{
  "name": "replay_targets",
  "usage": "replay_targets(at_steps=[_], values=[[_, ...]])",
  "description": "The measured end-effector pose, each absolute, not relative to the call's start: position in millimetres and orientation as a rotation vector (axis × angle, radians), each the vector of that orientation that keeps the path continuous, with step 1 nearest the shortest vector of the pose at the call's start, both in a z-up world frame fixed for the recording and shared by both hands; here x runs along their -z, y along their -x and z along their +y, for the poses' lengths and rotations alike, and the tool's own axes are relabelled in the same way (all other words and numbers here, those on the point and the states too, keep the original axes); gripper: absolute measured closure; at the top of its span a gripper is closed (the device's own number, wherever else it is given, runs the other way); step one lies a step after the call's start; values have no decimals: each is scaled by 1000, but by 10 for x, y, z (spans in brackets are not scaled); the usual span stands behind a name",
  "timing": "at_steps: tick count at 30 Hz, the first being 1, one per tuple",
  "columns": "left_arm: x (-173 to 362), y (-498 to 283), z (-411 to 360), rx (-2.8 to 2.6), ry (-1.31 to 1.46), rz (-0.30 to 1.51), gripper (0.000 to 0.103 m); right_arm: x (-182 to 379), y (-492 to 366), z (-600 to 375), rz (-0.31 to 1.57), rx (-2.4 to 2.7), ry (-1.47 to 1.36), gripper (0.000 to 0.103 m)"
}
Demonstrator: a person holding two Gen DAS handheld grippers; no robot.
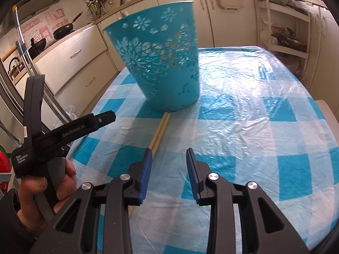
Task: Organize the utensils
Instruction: 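Move the open right tool back toward the loose chopsticks beside the basket, then close the right tool on a loose wooden chopstick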
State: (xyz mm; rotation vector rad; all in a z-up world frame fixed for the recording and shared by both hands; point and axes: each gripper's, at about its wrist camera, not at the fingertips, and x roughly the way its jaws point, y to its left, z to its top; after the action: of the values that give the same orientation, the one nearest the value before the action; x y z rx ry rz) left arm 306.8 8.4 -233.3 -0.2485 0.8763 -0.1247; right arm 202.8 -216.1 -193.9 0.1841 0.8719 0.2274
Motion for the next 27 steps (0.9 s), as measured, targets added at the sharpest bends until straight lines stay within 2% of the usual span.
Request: replay_targets(at_steps=[11, 27], values=[[2349, -3069, 136, 141, 272, 883, 14, 2083, -2356, -1869, 940, -182, -66, 78], [2346, -3078, 115, 150, 274, 885, 14, 2131, -2411, -1923, 935, -157, -41, 78]])
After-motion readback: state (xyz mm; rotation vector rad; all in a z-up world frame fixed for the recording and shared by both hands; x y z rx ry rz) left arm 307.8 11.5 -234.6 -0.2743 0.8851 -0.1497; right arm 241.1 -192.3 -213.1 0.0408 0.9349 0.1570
